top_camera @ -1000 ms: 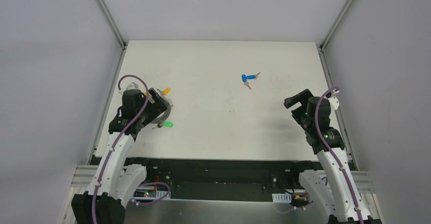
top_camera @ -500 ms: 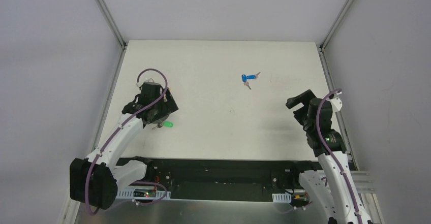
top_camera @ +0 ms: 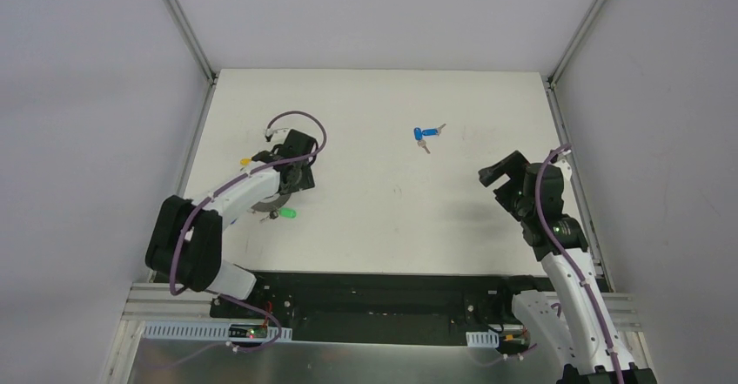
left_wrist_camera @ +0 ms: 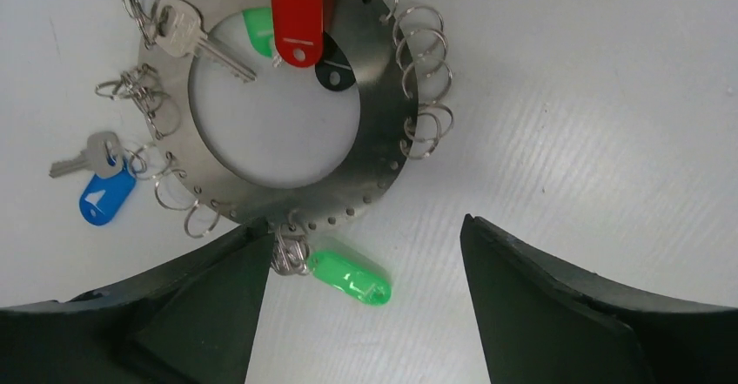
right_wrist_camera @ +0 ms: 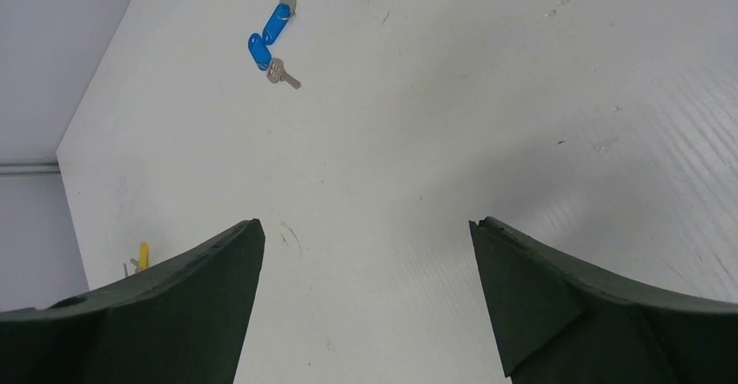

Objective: Remove the keys from the keyring

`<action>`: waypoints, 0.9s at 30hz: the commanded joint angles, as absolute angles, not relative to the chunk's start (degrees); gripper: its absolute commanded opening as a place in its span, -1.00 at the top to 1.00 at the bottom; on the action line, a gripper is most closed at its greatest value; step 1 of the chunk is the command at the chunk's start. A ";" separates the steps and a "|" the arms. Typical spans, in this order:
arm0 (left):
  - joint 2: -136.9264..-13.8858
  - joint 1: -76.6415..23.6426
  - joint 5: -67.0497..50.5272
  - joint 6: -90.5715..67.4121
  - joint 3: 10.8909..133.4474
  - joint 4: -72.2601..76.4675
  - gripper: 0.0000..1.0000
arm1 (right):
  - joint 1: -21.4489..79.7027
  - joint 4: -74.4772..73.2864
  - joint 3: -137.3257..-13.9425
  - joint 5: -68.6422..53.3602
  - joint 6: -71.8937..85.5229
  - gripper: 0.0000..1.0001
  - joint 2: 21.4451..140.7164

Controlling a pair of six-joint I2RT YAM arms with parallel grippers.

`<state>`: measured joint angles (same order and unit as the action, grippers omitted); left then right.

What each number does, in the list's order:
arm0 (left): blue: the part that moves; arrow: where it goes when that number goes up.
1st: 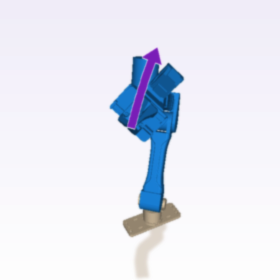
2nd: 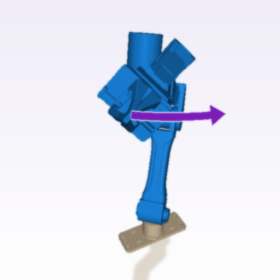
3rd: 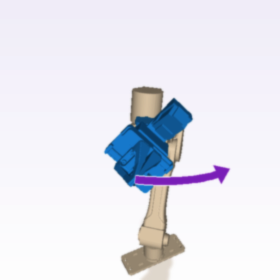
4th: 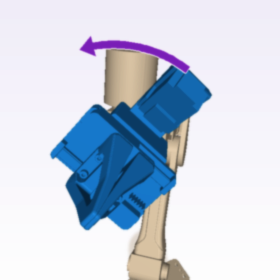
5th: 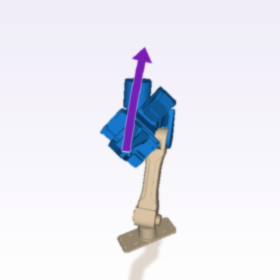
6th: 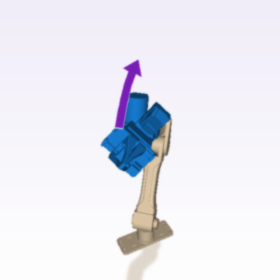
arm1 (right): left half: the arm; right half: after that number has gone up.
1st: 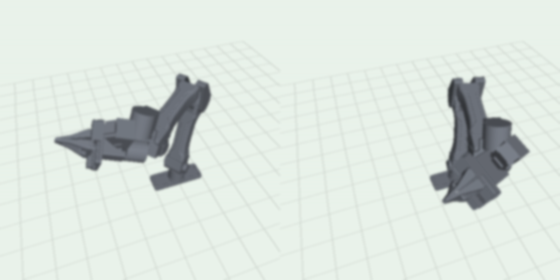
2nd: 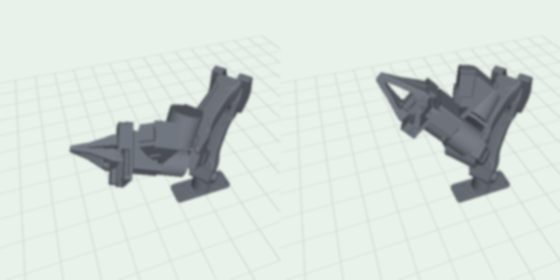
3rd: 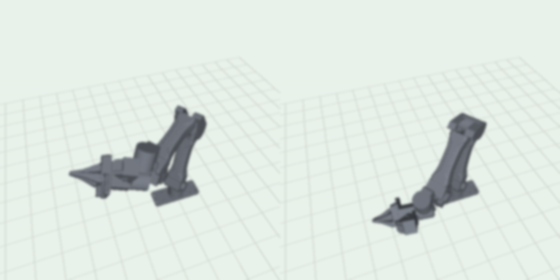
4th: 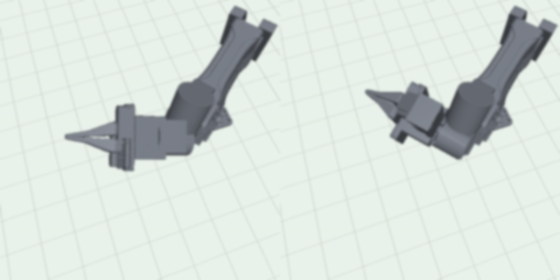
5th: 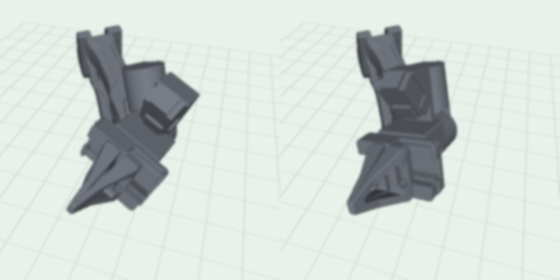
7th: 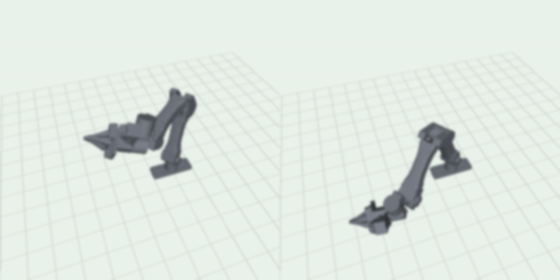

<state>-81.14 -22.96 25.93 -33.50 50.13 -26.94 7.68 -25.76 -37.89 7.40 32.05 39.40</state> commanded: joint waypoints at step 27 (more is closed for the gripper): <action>-106.65 -5.19 3.39 -35.44 63.36 -12.66 0.20 | 7.44 -19.60 -39.25 -2.74 30.17 -0.98 40.31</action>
<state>-101.51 -6.42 14.04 -32.93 62.15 -15.57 7.68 -22.04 -37.89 -1.39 30.79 40.51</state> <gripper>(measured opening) 0.524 0.990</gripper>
